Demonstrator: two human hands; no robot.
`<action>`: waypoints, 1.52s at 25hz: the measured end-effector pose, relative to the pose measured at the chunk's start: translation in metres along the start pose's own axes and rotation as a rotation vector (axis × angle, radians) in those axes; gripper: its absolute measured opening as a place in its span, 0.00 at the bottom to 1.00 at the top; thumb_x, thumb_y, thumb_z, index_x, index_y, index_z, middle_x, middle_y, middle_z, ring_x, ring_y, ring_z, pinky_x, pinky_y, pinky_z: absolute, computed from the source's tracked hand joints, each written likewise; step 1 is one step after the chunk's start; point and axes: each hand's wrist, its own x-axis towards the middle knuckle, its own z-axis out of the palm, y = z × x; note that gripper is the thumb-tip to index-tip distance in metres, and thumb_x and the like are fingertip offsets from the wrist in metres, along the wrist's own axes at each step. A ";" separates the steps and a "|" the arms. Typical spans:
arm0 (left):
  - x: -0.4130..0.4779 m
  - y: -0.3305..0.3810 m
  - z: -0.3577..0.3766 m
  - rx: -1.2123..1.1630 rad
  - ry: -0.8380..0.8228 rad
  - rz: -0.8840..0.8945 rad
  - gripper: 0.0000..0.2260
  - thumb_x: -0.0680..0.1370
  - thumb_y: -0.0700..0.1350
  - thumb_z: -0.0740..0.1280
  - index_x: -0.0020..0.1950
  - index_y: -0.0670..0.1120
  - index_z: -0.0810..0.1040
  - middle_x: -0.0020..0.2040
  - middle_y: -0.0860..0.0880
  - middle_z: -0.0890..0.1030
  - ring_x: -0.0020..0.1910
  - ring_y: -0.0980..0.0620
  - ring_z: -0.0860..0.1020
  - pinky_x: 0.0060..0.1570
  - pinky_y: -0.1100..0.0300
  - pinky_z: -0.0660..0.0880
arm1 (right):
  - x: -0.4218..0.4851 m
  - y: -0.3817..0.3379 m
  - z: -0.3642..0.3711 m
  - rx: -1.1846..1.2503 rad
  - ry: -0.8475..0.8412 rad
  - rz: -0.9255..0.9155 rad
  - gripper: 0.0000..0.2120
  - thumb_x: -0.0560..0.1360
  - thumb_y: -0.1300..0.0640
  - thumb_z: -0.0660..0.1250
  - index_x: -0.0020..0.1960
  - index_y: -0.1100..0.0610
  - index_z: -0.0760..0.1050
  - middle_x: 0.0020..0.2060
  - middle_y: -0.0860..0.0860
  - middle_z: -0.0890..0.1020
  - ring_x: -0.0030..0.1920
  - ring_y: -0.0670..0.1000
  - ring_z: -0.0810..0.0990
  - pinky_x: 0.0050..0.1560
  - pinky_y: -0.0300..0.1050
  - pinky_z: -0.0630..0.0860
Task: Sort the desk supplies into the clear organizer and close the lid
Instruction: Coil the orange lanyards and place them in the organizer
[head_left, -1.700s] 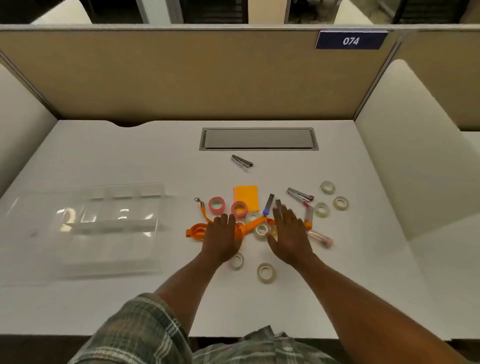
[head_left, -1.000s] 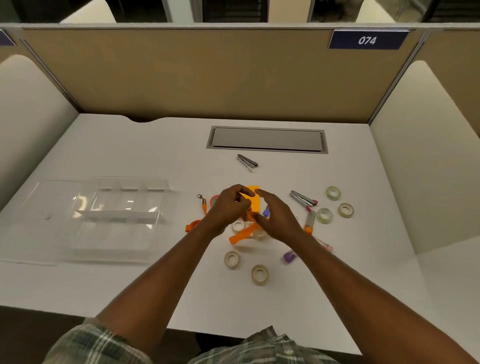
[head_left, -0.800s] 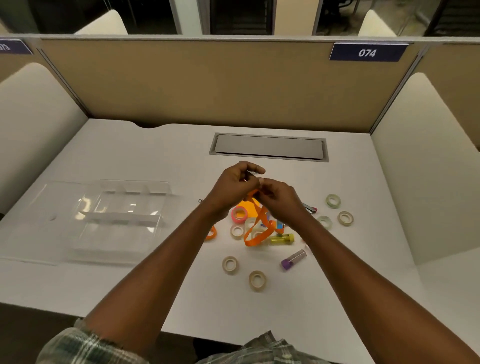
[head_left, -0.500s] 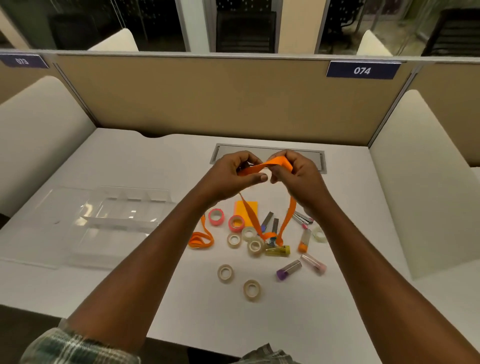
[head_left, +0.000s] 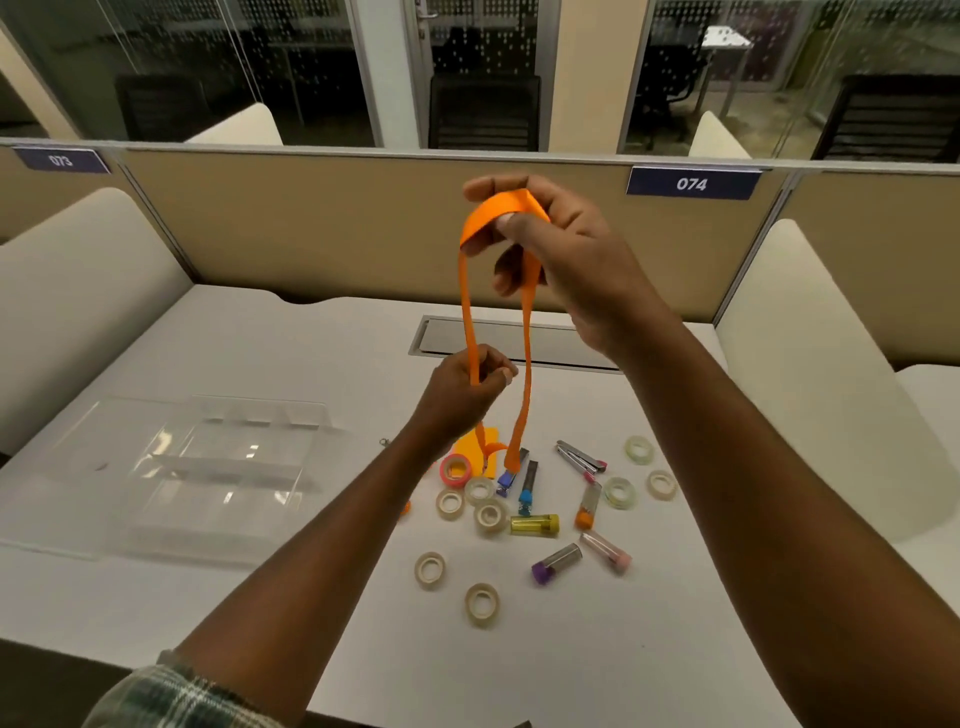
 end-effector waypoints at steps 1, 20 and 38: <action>-0.002 -0.007 0.006 0.001 -0.001 -0.018 0.05 0.80 0.43 0.65 0.48 0.45 0.80 0.45 0.48 0.84 0.47 0.51 0.81 0.48 0.57 0.77 | 0.004 -0.010 -0.001 0.041 -0.002 -0.022 0.13 0.82 0.61 0.57 0.65 0.57 0.74 0.46 0.58 0.84 0.36 0.51 0.79 0.39 0.45 0.79; 0.040 0.046 -0.070 0.517 -0.188 -0.164 0.08 0.73 0.41 0.70 0.49 0.49 0.74 0.42 0.50 0.78 0.39 0.54 0.76 0.35 0.62 0.72 | -0.044 0.135 -0.100 -0.066 0.201 0.527 0.20 0.75 0.66 0.62 0.64 0.55 0.76 0.34 0.51 0.77 0.28 0.46 0.71 0.34 0.45 0.75; 0.091 0.229 -0.063 1.359 -0.419 0.056 0.09 0.73 0.44 0.72 0.52 0.44 0.78 0.41 0.47 0.79 0.37 0.51 0.74 0.32 0.61 0.69 | 0.025 0.054 -0.023 -0.020 -0.038 0.135 0.12 0.76 0.54 0.71 0.59 0.48 0.78 0.52 0.46 0.86 0.55 0.45 0.83 0.57 0.46 0.77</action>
